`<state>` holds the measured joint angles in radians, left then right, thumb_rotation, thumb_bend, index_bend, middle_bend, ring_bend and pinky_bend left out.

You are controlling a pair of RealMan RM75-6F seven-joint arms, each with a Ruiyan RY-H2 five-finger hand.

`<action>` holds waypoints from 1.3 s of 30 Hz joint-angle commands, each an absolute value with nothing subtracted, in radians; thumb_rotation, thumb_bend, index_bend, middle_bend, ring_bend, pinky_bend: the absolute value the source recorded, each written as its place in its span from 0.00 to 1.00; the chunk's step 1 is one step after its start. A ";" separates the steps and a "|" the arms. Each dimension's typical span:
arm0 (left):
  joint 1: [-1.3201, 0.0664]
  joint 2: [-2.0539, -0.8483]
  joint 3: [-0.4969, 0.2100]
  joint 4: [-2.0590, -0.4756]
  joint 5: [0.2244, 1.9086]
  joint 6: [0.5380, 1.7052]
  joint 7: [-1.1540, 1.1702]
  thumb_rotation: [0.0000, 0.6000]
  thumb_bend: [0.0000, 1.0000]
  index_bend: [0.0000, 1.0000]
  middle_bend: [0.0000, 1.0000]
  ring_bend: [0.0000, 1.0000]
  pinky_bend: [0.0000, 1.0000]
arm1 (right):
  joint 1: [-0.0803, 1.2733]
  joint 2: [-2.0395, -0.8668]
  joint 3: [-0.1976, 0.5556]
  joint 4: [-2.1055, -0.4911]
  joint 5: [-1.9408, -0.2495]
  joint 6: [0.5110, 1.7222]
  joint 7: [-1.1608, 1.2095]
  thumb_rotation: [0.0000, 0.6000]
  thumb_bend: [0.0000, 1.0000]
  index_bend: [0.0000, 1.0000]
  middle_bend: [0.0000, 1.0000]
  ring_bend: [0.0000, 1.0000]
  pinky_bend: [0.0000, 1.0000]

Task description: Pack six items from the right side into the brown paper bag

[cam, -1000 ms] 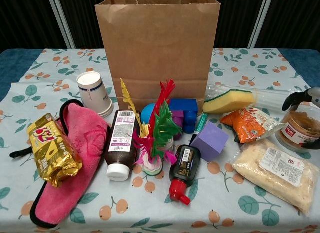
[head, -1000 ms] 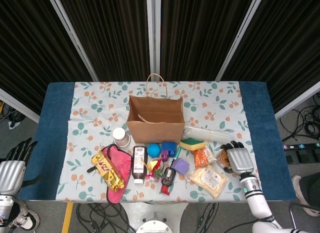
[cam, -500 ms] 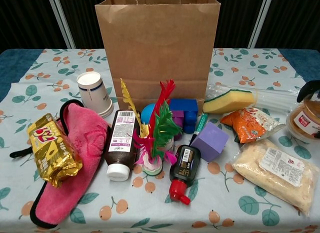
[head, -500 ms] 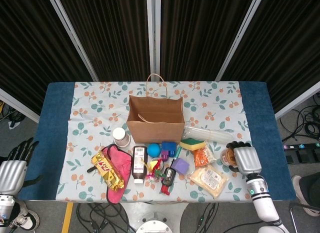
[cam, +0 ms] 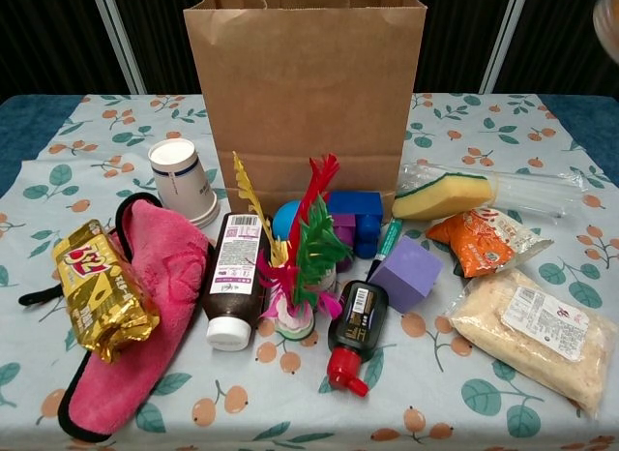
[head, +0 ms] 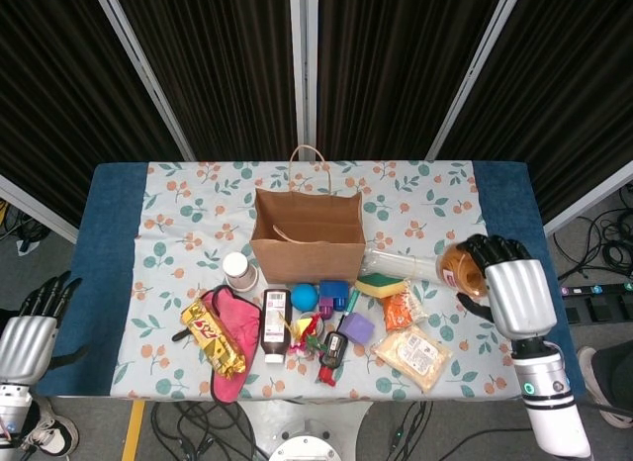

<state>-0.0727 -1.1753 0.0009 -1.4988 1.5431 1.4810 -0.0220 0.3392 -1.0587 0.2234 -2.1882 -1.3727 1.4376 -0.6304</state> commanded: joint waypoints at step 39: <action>-0.074 -1.144 -0.028 -1.437 1.494 1.465 -0.157 1.00 0.00 0.10 0.13 0.03 0.15 | 1.061 -1.552 0.415 -1.865 -0.796 1.317 -1.098 1.00 0.00 0.15 0.22 0.06 0.12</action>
<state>-0.0744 -1.1442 -0.0284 -1.4361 1.4933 1.4649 -0.1573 1.0612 -1.5562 0.4162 -1.8604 -0.7934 1.3195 -1.1035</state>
